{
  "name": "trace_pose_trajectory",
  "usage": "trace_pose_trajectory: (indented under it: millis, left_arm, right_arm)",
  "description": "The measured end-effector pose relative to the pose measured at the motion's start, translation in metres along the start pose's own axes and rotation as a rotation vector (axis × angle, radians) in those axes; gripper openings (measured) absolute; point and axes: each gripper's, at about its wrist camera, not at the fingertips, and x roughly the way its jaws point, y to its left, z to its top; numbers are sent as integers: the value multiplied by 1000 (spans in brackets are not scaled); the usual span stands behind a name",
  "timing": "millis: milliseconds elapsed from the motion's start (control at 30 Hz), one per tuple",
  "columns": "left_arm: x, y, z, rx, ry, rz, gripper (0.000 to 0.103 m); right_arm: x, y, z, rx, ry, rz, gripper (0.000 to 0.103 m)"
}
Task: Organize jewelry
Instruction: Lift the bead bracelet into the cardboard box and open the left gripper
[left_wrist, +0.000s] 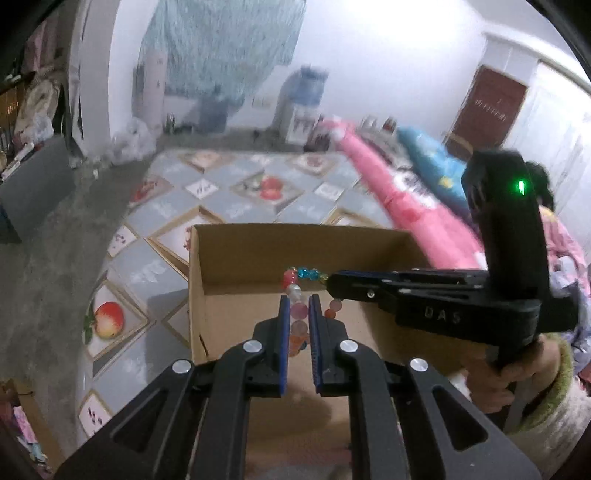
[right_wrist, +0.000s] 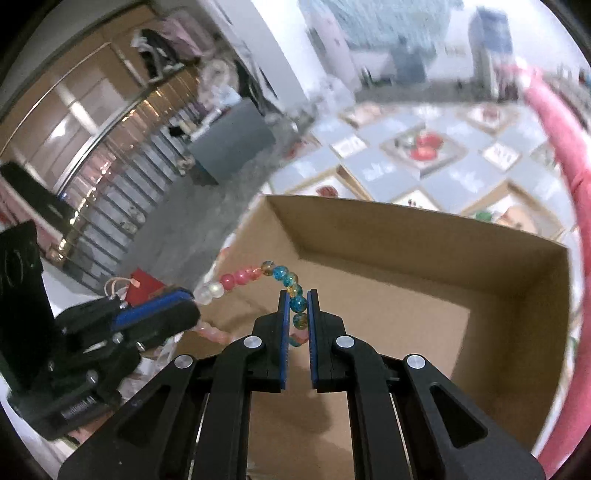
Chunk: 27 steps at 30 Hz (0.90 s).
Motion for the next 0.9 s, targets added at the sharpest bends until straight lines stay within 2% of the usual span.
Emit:
trace_pose_trajectory:
  millis: [100, 200, 267, 333, 400, 500, 633, 700, 800, 900]
  left_arm:
    - [35, 6, 10, 0, 75, 42, 10]
    - [62, 9, 15, 24, 132, 112, 10]
    - [72, 8, 17, 44, 141, 159, 10]
    - [75, 7, 18, 52, 141, 165, 12]
    - [69, 4, 17, 54, 116, 171, 19]
    - [55, 0, 17, 61, 76, 193, 20]
    - [18, -3, 11, 47, -9, 194, 23]
    - [-7, -4, 2, 31, -62, 184, 28]
    - [-44, -3, -19, 13, -130, 192, 32]
    - [-77, -3, -50, -9, -173, 200, 34]
  right_arm:
    - [34, -20, 18, 54, 75, 1, 7]
    - [49, -33, 27, 75, 124, -5, 8]
    - [59, -41, 32, 92, 159, 7, 11]
    - [59, -44, 33, 91, 153, -11, 12]
    - [53, -45, 31, 89, 136, 2, 12]
    - [37, -44, 30, 81, 86, 13, 13]
    - [-15, -31, 15, 22, -36, -1, 21]
    - [-46, -25, 0, -13, -112, -12, 25]
    - [-99, -18, -39, -59, -231, -16, 32]
    - [-133, -12, -77, -98, -301, -23, 42]
